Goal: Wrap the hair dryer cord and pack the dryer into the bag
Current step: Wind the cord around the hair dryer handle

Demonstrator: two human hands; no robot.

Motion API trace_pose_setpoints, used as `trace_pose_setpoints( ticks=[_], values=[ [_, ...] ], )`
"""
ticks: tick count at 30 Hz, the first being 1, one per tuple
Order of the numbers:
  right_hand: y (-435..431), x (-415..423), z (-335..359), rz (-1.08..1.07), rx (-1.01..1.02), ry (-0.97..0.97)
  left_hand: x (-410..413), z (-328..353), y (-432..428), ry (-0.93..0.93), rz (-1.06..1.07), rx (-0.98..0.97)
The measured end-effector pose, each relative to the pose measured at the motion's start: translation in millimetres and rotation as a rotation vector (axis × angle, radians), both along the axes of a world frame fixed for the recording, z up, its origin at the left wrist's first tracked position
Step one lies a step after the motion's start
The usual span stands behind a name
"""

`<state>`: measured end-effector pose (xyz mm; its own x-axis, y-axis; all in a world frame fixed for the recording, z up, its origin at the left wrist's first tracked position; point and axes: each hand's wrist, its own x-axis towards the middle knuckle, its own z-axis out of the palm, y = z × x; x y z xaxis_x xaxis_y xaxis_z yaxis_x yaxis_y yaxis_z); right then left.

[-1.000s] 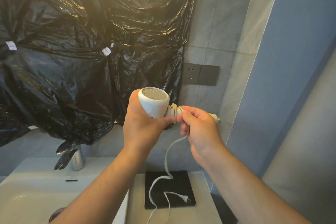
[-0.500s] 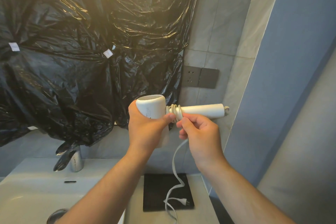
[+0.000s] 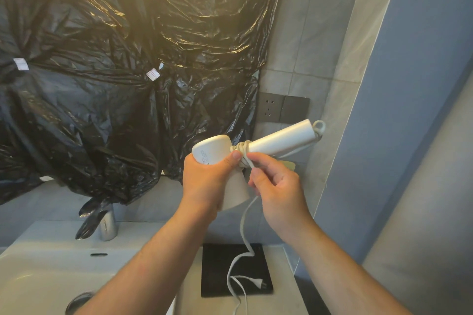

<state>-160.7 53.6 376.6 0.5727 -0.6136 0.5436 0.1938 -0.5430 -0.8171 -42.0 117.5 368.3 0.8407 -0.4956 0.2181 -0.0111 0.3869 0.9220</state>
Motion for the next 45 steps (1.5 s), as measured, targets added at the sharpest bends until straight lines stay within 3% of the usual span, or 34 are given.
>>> trace_pose_setpoints(
  ticks=[5, 12, 18, 22, 26, 29, 30, 32, 33, 35, 40, 45],
  values=[
    [-9.2, -3.4, 7.0, 0.068, -0.091, 0.128, 4.5, -6.3, 6.5, 0.116, -0.075, 0.044],
    [-19.7, -12.3, 0.6, 0.02, 0.012, 0.051, 1.7, -9.6, 8.2, 0.263, -0.266, 0.051],
    [-31.0, -19.3, 20.8, 0.253, -0.039, 0.195, 6.4, -1.8, 13.5, 0.333, -0.495, 0.119],
    [-42.7, -21.1, 30.0, 0.476, 0.184, 0.195, 14.1, 10.3, 15.9, 0.266, -0.554, 0.207],
    [-57.3, -19.6, 35.2, 0.589, 0.268, 0.279, 21.1, 16.9, 21.1, 0.188, -0.6, 0.317],
    [-63.8, -23.2, 43.7, 0.703, 0.314, 0.451, 28.2, 17.7, 26.4, 0.104, -0.633, 0.416],
    [-63.1, -24.3, 48.6, 0.693, 0.244, 0.547, 30.3, 18.5, 28.4, 0.06, -0.643, 0.446],
    [-59.3, -22.3, 58.3, 0.513, -0.14, 0.766, 35.3, 23.4, 31.6, -0.095, -0.668, 0.477],
    [-57.7, -19.0, 61.9, 0.462, -0.208, 0.86, 37.5, 27.3, 32.8, -0.183, -0.673, 0.49],
    [-52.0, -13.5, 66.2, 0.48, -0.157, 0.983, 39.9, 37.5, 34.2, -0.329, -0.631, 0.547],
    [-47.2, -4.9, 63.7, 0.414, -0.275, 1.077, 34.4, 54.7, 33.5, -0.718, -0.373, 0.681],
    [-42.2, 3.4, 62.5, 0.286, -0.28, 1.09, 21.7, 61.2, 36.5, -0.974, -0.124, 0.851]
  ],
)
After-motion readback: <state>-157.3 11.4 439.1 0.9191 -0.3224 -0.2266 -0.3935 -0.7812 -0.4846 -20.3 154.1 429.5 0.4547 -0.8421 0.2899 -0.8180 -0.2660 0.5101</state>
